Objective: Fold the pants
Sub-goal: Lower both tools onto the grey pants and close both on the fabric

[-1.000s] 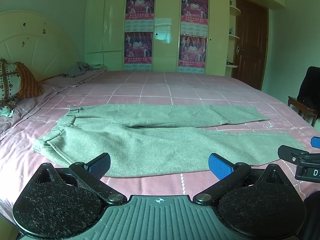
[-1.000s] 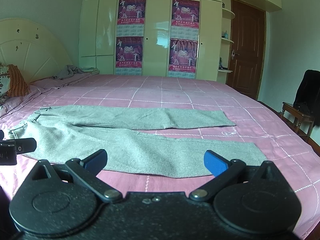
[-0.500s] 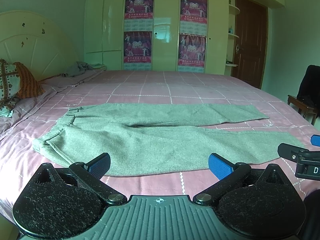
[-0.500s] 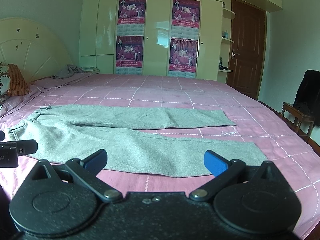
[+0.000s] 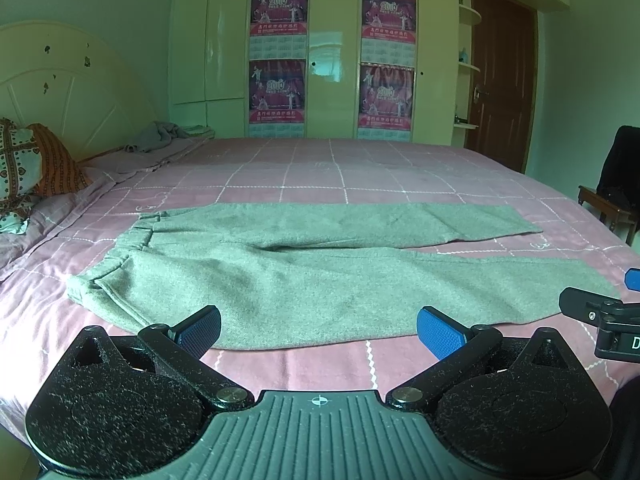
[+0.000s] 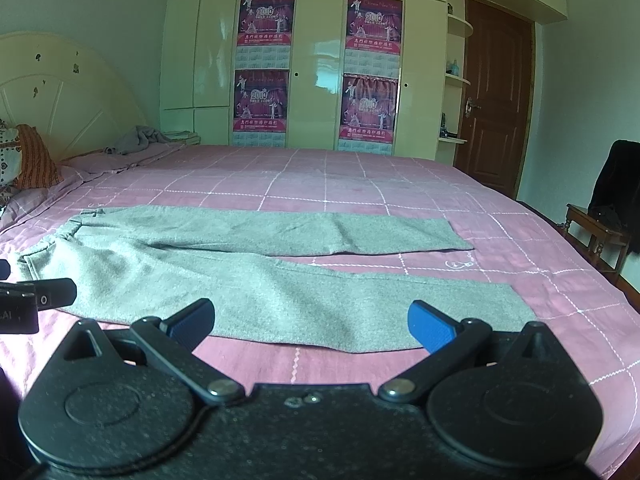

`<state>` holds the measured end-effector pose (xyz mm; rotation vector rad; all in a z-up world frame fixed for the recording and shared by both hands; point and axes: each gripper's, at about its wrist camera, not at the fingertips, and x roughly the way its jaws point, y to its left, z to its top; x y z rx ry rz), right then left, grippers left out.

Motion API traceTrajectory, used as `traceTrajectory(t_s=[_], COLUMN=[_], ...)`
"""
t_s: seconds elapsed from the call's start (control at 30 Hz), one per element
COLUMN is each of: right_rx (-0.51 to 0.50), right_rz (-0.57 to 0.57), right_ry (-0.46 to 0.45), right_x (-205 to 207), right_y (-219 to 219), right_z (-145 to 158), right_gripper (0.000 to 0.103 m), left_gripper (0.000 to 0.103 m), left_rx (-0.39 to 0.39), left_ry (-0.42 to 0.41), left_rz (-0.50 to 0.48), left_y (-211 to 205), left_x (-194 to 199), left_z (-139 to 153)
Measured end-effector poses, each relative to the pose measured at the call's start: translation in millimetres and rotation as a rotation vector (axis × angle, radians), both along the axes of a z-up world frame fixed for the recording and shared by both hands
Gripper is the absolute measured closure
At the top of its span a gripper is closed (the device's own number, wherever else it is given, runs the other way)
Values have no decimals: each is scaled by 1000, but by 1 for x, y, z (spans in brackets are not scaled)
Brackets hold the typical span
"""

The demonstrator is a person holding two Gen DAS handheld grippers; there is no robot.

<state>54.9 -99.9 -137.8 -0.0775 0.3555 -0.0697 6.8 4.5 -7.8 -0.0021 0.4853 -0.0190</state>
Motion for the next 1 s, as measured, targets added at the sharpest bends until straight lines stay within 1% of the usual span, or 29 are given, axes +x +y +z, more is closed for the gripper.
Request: traceTrajectory(t_s=[0.2, 0.37, 0.5, 0.57, 0.63, 0.77, 1.0], right_rx=[3, 6, -2, -8, -21, -69, -97], right_rz=[7, 16, 66, 102, 143, 207, 277], right_ry=[12, -1, 4, 6, 5, 1, 30], right_x=[3, 18, 43, 59, 75, 111, 182], right_y=[1, 1, 3, 5, 8, 17, 32], right_z=[-1, 5, 12, 16, 20, 29, 36], right_gripper=[0, 0, 0, 0, 0, 0, 0], left_gripper=[0, 0, 0, 0, 0, 0, 0], left_rx=[5, 7, 12, 40, 56, 77, 113], left_ry=[10, 48, 74, 79, 87, 96, 106], left_rz=[12, 17, 16, 34, 21, 28, 60], left_y=[5, 12, 22, 26, 31, 47, 79], left_x=[8, 30, 60, 77, 94, 129, 186], left_z=[-2, -4, -6, -7, -9, -13, -21])
